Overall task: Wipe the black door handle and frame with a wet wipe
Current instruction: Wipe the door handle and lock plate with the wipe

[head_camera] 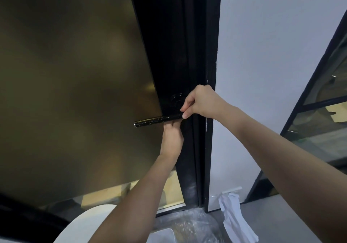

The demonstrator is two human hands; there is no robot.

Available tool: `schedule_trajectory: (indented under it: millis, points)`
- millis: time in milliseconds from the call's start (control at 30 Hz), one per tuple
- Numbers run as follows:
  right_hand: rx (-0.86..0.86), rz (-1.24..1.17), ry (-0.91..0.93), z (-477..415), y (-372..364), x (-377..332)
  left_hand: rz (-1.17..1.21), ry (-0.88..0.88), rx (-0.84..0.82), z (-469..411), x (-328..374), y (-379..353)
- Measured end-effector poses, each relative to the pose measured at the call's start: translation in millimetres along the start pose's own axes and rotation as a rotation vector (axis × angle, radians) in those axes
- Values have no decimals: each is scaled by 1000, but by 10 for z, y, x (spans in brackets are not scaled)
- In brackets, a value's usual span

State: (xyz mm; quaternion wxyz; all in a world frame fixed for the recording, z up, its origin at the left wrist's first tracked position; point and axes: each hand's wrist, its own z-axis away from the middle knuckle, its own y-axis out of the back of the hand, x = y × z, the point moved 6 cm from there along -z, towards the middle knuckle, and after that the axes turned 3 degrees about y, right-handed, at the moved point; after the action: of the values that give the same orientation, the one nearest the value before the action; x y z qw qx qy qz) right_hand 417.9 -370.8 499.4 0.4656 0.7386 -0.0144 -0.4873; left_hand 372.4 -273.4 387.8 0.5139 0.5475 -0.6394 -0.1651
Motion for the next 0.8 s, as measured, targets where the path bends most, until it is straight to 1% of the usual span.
schedule_trajectory:
  millis: [67, 100, 167, 200, 267, 367, 400, 433, 467, 500, 533, 600, 633, 733, 800]
  points:
    - [-13, 2, -11, -7, -2, -9, 62, 72, -38, 41, -19, 27]
    - [-17, 1, -17, -3, -9, -15, 39, 68, -101, 100, -37, 0]
    - [-16, 0, -23, 4, -19, -13, -32, 4, -209, 303, -60, -53]
    - [-9, -2, -24, 12, -20, -5, -26, -23, -216, 395, -58, -31]
    - [12, -8, -19, 37, -8, 4, 52, -91, -156, 488, 54, 155]
    - [26, -23, -34, 61, -7, 50, 154, -288, 10, 483, 374, 668]
    - [31, -8, -39, 71, -1, 58, 188, -321, 73, 442, 458, 859]
    - [41, 18, -42, 76, 12, 66, 220, -323, 138, 374, 523, 1029]
    - [44, 43, -42, 78, 24, 75, 247, -286, 202, 275, 561, 1173]
    - [36, 60, -47, 87, 26, 83, 271, -215, 240, 159, 569, 1286]
    - [20, 67, -61, 94, 21, 99, 280, -130, 236, 21, 557, 1324]
    - [-16, 80, -101, 118, -6, 150, 228, -18, 128, -247, 479, 1220]
    - [-31, 90, -126, 131, -25, 188, 168, -21, 68, -352, 454, 1116]
    - [-58, 107, -185, 181, -52, 299, -76, -159, -92, -517, 552, 788]
    - [-62, 104, -206, 219, -66, 335, -247, -243, -151, -543, 658, 644]
